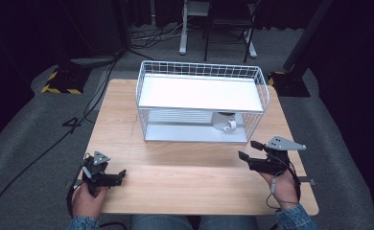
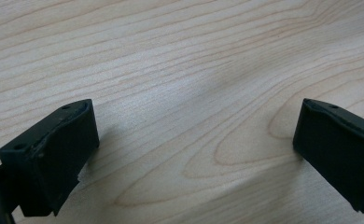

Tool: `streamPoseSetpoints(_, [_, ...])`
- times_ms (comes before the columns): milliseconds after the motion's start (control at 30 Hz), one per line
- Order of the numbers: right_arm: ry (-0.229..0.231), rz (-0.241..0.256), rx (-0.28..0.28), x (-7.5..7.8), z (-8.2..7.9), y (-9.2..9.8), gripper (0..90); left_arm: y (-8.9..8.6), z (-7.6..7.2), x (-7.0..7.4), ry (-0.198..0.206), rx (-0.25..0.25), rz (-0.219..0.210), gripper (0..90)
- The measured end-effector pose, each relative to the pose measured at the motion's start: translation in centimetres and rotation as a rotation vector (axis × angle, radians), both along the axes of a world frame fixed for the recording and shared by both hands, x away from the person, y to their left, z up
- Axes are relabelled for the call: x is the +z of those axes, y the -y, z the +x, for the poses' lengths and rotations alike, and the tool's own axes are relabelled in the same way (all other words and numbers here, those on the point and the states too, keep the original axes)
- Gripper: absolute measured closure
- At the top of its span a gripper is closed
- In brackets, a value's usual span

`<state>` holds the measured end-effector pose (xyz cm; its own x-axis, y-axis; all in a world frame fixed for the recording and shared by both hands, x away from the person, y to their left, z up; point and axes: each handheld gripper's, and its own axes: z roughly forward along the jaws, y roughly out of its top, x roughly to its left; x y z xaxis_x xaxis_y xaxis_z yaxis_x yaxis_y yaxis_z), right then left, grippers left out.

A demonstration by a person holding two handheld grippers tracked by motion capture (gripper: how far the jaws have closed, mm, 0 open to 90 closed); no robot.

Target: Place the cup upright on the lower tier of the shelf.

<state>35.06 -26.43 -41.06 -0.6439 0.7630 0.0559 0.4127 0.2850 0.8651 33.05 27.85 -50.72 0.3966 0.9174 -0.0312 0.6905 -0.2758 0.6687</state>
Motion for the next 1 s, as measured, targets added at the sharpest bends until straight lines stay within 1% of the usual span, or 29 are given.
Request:
streamPoseSetpoints(33, [-0.012,0.002,0.005,-0.1,-0.2,0.1,29.6,0.0,0.0,0.0,0.000,0.000,0.000,0.4])
streamPoseSetpoints(67, [-0.012,0.002,0.005,-0.1,-0.2,0.1,29.6,0.0,0.0,0.0,0.000,0.000,0.000,0.5])
streamPoseSetpoints(133, [-0.034,-0.002,0.017,-0.4,-0.5,0.3,27.5,0.0,0.1,0.0,0.000,-0.001,0.000,0.4])
streamPoseSetpoints(233, [-0.056,-0.027,0.028,-0.8,-1.1,0.5,25.9,0.0,0.1,0.0,0.001,-0.003,0.006,0.4])
streamPoseSetpoints(367, [-0.097,-0.044,0.038,-1.5,-1.5,0.7,23.2,0.0,0.1,0.0,0.001,-0.002,0.005,0.4])
streamPoseSetpoints(400, [-0.097,-0.044,0.038,-1.5,-1.5,0.7,23.2,0.0,0.1,0.0,0.001,-0.002,0.005,0.5])
streamPoseSetpoints(433, [-0.116,-0.054,0.040,-1.9,-1.7,0.8,23.1,0.0,0.1,0.0,0.002,-0.002,0.005,0.4])
streamPoseSetpoints(500, [-0.130,-0.058,0.039,-2.3,-1.9,0.8,22.8,0.0,0.1,0.0,0.001,-0.002,0.006,0.5])
streamPoseSetpoints(667, [-0.146,-0.074,0.047,-3.4,-2.2,0.7,22.7,0.0,0.1,0.0,0.002,-0.002,0.005,0.5])
streamPoseSetpoints(767, [-0.159,-0.078,0.050,-4.3,-2.4,0.5,22.8,0.0,0.1,0.0,0.001,-0.002,0.006,0.5])
streamPoseSetpoints(1000, [-0.167,-0.107,0.060,-6.1,-2.5,0.1,22.8,0.0,0.1,0.0,0.001,-0.002,0.006,0.5])
